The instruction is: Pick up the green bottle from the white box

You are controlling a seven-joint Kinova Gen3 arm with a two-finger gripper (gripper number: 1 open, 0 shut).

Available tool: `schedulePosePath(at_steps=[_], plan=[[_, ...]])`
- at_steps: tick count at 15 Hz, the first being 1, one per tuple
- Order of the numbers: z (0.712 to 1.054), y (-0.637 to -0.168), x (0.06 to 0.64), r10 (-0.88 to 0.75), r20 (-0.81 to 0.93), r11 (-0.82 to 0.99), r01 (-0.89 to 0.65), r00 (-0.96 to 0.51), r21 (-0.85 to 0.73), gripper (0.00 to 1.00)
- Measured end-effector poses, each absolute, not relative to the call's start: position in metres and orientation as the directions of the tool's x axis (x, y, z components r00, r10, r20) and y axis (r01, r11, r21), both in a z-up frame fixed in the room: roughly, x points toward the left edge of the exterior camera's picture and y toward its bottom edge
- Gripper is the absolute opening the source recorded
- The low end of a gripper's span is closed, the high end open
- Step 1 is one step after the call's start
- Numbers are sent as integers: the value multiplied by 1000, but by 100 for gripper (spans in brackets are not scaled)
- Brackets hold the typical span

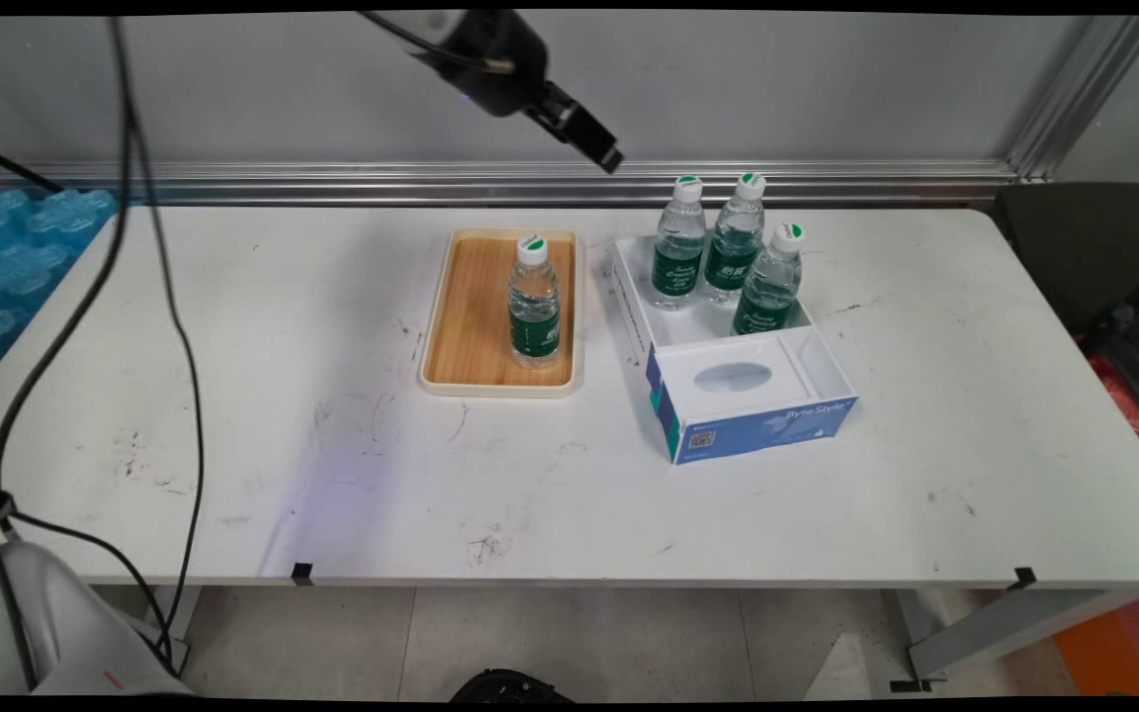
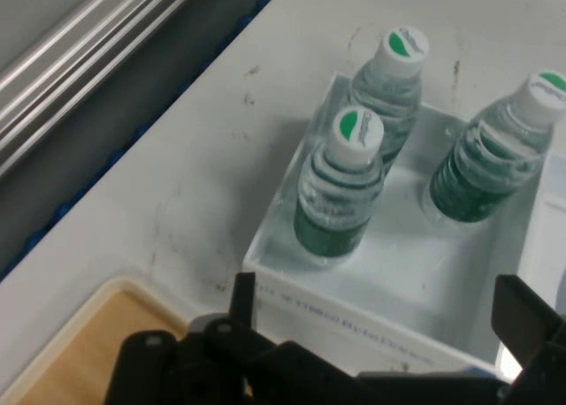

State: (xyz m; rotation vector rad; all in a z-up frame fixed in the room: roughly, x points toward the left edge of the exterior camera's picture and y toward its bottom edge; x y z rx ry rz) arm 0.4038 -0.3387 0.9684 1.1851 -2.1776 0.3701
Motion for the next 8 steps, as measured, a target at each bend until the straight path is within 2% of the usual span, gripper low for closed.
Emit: schedulePosePath(at_steps=[8], plan=[[921, -389, 358, -656, 604, 589, -808, -454, 32, 100]])
